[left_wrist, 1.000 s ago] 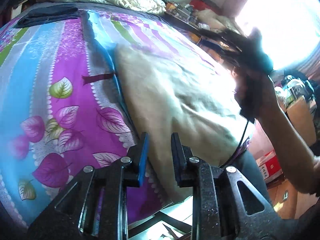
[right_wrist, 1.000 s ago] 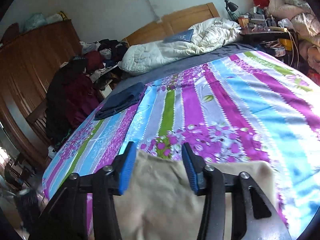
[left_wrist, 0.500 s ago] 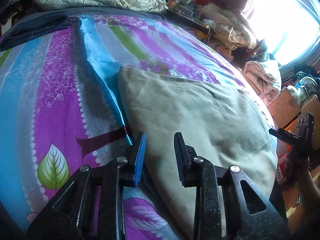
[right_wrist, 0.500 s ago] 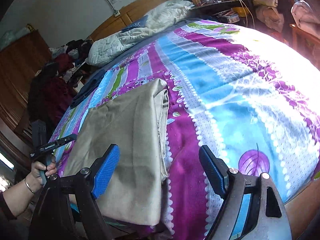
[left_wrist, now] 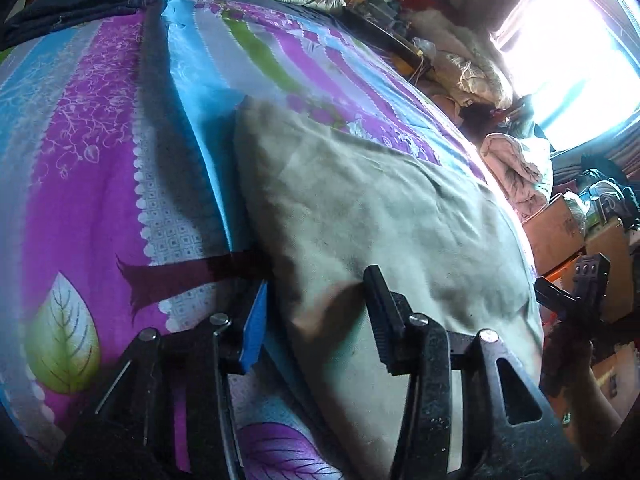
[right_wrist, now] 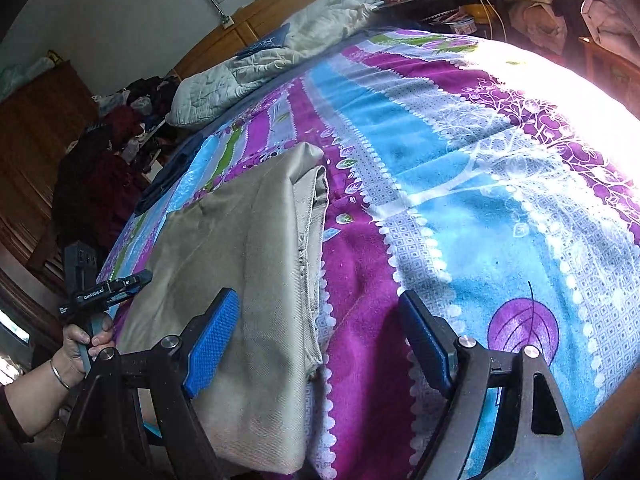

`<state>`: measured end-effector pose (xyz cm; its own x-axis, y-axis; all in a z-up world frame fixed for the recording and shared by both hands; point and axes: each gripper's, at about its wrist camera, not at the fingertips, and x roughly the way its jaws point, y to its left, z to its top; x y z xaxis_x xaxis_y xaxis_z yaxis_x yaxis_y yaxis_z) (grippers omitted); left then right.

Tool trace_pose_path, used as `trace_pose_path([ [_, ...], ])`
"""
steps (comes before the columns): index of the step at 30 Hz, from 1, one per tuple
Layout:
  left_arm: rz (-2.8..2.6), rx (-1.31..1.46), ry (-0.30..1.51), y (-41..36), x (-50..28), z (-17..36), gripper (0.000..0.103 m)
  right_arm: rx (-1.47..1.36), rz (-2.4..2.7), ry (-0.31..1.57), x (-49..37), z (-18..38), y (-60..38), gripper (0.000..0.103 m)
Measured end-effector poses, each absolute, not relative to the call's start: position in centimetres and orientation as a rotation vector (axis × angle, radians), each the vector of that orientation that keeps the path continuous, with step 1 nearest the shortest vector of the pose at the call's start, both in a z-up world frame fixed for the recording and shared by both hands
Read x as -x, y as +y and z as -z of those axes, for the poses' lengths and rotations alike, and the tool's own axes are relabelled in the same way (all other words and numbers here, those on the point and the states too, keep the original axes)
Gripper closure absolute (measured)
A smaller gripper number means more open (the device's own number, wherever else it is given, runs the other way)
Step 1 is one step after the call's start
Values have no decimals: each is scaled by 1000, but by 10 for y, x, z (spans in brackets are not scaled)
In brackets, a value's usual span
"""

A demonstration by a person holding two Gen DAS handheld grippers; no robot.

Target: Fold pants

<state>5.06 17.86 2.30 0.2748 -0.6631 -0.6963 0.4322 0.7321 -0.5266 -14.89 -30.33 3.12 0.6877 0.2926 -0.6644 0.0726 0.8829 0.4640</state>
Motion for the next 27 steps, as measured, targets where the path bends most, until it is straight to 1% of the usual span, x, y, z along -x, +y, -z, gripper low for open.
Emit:
trace_pose_path([
  [2, 820, 273, 1105, 177, -38, -22, 56, -468, -151, 819, 146, -30, -303, 18],
  [4, 851, 283, 1114, 175, -25, -22, 54, -459, -185, 816, 142, -29, -303, 18],
  [7, 807, 396, 1136, 179, -36, -20, 54, -459, -235, 811, 131, -26, -305, 18],
  [9, 770, 428, 1161, 173, -46, -21, 67, -494, -261, 799, 122, -25, -308, 18],
  [11, 749, 368, 1135, 165, -43, -26, 89, -530, -275, 802, 113, -22, -310, 18],
  [13, 755, 447, 1084, 173, -37, -38, 93, -532, -294, 807, 108, -24, -306, 19],
  [15, 784, 510, 1022, 187, -28, -58, 94, -525, -348, 802, 107, -31, -292, 21],
  [18, 814, 486, 945, 201, -15, -89, 95, -430, -396, 805, 109, -45, -254, 21],
  [20, 794, 479, 914, 225, -10, -102, 95, -409, -459, 808, 110, -50, -227, 21],
  [24, 662, 475, 932, 305, -9, -102, 95, -365, -540, 819, 109, -52, -178, 19],
  [27, 500, 433, 972, 371, -10, -82, 94, -366, -596, 847, 100, -43, -148, 19],
])
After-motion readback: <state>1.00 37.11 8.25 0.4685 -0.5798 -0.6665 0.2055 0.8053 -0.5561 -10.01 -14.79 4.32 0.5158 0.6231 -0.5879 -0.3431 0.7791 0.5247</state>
